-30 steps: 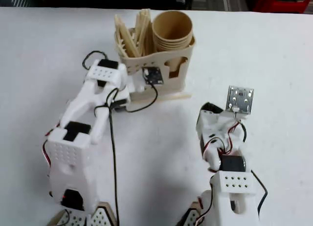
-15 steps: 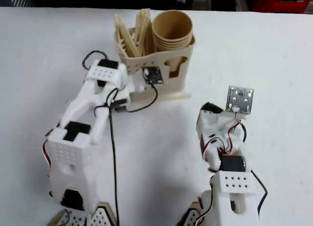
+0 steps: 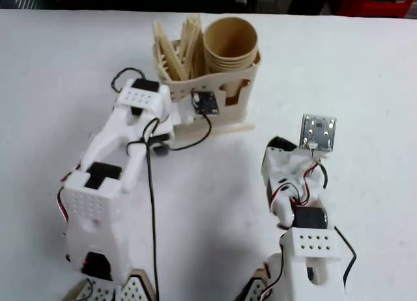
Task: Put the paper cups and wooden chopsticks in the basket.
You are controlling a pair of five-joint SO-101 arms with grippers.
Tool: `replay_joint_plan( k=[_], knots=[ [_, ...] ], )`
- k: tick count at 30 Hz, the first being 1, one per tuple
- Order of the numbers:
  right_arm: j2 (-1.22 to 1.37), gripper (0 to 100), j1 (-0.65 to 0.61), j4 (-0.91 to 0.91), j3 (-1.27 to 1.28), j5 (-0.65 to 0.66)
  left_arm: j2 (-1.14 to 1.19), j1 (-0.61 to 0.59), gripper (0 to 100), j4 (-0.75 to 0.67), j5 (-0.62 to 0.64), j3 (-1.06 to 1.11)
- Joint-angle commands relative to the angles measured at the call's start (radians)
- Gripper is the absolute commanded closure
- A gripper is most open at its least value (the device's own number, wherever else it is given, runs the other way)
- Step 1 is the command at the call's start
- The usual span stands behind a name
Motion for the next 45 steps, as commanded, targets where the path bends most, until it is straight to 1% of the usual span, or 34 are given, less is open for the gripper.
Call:
replay_joint_plan(
  k=[1,4,11,16,19,26,31,35,39,42,45],
  knots=[
    [-0.022,97.8,0.010,-0.019,-0.017,0.015,-0.073,0.012,82,0.003,0.014,-0.005],
    [-0.022,97.8,0.010,-0.019,-0.017,0.015,-0.071,0.005,82,-0.058,0.014,-0.002],
    [-0.022,97.8,0.010,-0.019,-0.017,0.015,-0.024,-0.008,82,-0.144,0.014,-0.003],
    [-0.022,97.8,0.010,-0.019,-0.017,0.015,0.022,-0.018,82,-0.144,0.011,-0.014],
    [-0.022,97.8,0.010,-0.019,-0.017,0.015,0.016,-0.013,85,-0.138,0.008,-0.005],
    [-0.022,97.8,0.010,-0.019,-0.017,0.015,0.016,0.018,92,-0.040,0.000,-0.005],
    [-0.022,97.8,0.012,-0.019,-0.017,0.015,0.016,0.056,98,0.094,-0.109,-0.005],
    [-0.022,97.8,0.012,-0.019,-0.017,0.015,0.013,0.104,98,0.195,-0.106,-0.003],
    [-0.022,97.8,0.012,-0.019,-0.017,0.015,0.013,0.131,98,0.241,-0.104,-0.002],
    [-0.022,97.8,0.027,-0.019,-0.017,0.015,0.013,0.139,98,0.256,-0.057,-0.002],
    [-0.022,97.8,0.053,-0.021,-0.026,0.011,0.013,0.136,98,0.288,-0.046,-0.002]
  ],
)
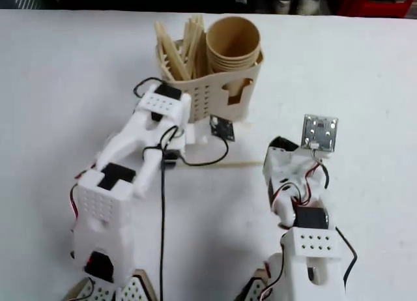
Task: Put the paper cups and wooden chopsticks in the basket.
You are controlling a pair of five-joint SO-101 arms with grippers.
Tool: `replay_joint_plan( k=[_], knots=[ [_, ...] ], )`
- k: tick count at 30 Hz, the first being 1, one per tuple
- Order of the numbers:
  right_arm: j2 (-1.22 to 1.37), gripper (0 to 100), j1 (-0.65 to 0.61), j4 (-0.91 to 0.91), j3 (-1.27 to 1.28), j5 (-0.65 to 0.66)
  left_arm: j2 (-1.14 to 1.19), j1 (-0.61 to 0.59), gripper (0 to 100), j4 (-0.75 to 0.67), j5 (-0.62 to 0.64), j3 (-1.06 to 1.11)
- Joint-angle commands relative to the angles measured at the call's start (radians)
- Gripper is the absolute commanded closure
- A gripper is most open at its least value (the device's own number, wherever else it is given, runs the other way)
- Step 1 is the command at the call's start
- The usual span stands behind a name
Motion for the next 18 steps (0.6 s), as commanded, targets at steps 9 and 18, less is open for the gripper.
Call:
replay_joint_plan(
  k=[9,18],
  knots=[
    [-0.022,97.8,0.039,-0.021,-0.028,0.002,-0.018,0.012,98,0.107,0.029,-0.002],
    [-0.022,97.8,0.039,-0.021,-0.029,0.002,-0.308,0.044,98,-0.018,0.029,0.299]
  ],
)
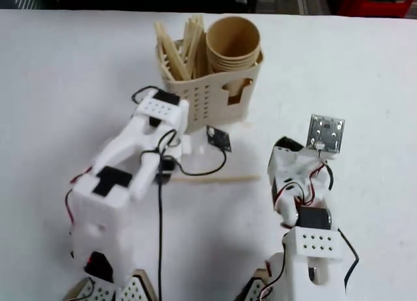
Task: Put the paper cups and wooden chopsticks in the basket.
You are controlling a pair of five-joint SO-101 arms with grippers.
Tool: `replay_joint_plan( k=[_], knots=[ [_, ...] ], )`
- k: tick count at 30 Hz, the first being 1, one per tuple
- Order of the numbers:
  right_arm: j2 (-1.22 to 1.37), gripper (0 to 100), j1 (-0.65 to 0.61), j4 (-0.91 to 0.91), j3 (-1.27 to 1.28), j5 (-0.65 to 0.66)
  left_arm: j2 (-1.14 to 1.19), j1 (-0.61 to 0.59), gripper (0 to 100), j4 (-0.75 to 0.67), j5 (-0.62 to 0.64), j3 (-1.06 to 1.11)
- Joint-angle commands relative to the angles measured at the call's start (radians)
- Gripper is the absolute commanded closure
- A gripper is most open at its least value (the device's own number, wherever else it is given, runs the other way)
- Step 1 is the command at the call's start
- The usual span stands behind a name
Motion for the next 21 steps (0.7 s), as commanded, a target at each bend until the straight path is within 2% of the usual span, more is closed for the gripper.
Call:
replay_joint_plan(
  k=[1,5,8,12,17,21],
  knots=[
    [-0.022,97.8,0.010,-0.021,-0.029,0.002,-0.278,0.047,98,-0.126,0.020,0.213],
    [-0.022,97.8,0.010,-0.035,-0.029,0.002,-0.446,0.053,98,-0.299,0.023,0.405],
    [-0.022,97.8,0.010,-0.035,-0.029,0.002,-0.503,0.051,93,-0.371,0.095,0.457],
    [-0.022,97.8,0.010,-0.035,-0.029,0.002,-0.509,0.051,83,-0.385,0.226,0.430],
    [-0.022,97.8,0.018,-0.035,-0.029,0.002,-0.509,0.054,83,-0.384,0.259,0.354],
    [-0.022,97.8,0.033,-0.035,-0.034,0.002,-0.504,0.122,82,-0.384,0.261,0.319]
  ],
)
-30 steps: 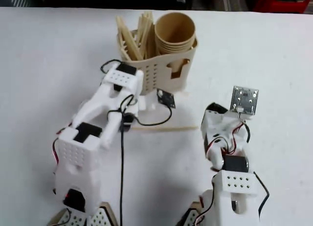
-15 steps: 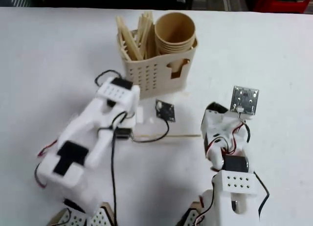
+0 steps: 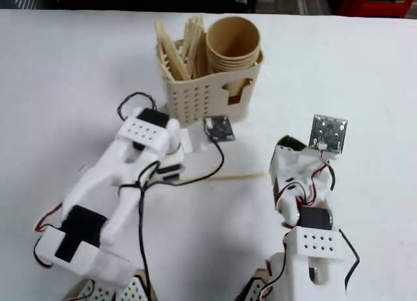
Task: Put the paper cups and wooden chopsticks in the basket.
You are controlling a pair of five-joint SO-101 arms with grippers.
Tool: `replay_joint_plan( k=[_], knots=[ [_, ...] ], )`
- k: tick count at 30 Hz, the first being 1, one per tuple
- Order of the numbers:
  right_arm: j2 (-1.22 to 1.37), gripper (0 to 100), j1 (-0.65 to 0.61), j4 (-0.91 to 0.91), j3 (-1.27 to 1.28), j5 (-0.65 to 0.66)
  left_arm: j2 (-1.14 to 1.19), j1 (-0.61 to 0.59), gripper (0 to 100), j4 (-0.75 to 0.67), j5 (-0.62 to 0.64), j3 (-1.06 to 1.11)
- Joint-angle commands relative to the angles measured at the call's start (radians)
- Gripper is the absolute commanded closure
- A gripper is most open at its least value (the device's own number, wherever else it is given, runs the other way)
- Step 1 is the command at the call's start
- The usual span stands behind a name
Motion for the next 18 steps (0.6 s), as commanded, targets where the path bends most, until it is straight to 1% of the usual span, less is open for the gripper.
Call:
replay_joint_plan(
  k=[1,3,5,8,11,15,18],
  knots=[
    [-0.022,97.8,0.015,-0.019,-0.037,0.002,-0.050,0.104,83,-0.011,0.015,-0.069],
    [-0.022,97.8,0.016,-0.019,-0.037,0.002,-0.050,0.159,82,-0.041,0.044,-0.071],
    [-0.022,97.8,0.033,-0.019,-0.038,0.000,-0.048,0.197,82,-0.115,0.091,-0.061],
    [-0.022,97.8,0.065,-0.019,-0.041,0.000,-0.018,0.228,82,-0.190,0.107,-0.066],
    [-0.022,97.8,0.073,-0.038,-0.040,0.000,0.073,0.249,82,-0.222,0.114,-0.109],
    [-0.022,97.8,0.074,-0.039,-0.040,0.000,0.246,0.266,82,-0.199,0.114,-0.215],
    [-0.022,97.8,0.074,-0.039,-0.040,0.000,0.348,0.280,83,-0.110,0.114,-0.325]
  ],
)
